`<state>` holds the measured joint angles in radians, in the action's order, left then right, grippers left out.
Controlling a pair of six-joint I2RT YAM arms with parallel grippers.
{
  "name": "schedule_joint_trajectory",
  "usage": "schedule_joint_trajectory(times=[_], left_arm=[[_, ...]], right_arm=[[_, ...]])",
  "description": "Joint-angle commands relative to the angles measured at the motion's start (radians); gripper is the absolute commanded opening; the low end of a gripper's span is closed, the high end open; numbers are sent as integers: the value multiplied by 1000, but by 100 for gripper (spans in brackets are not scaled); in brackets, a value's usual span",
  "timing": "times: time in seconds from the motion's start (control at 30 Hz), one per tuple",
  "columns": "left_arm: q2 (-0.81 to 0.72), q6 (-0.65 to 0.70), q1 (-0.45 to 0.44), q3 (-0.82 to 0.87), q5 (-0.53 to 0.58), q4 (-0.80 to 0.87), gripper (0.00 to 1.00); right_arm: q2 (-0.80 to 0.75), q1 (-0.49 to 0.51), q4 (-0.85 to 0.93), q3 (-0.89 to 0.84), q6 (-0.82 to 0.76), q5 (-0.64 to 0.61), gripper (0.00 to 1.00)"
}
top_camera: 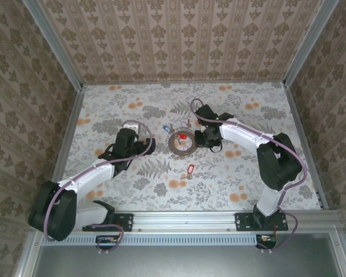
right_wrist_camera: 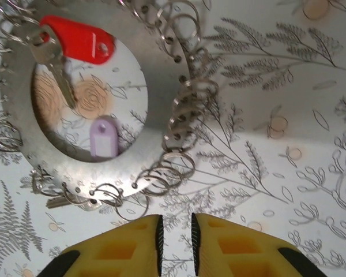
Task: Put the keys on the keyring
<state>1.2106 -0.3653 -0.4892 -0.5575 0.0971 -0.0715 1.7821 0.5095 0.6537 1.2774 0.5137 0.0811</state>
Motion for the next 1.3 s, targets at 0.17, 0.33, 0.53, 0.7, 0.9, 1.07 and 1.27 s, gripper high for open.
schedule_joint_trajectory(times=[0.17, 0.33, 0.53, 0.7, 0.9, 1.07, 1.27], left_arm=[[-21, 3, 13, 14, -25, -28, 100], [-22, -4, 24, 21, -38, -36, 100], [-24, -9, 26, 30, -55, -44, 100], [-31, -15, 55, 38, -59, -50, 100], [-39, -18, 61, 49, -63, -57, 100], [-42, -17, 62, 51, -66, -60, 100], [-44, -21, 64, 53, -67, -61, 100]], right_arm=[[6, -6, -137, -47, -361, -41, 34], [-2, -5, -203, -115, -509, 81, 39], [82, -14, -122, -24, -514, 202, 28], [114, -14, -77, -12, -506, 263, 23], [128, -40, -66, -10, -496, 240, 28], [135, -52, -65, -12, -493, 213, 32], [158, -50, -78, -7, -480, 285, 31]])
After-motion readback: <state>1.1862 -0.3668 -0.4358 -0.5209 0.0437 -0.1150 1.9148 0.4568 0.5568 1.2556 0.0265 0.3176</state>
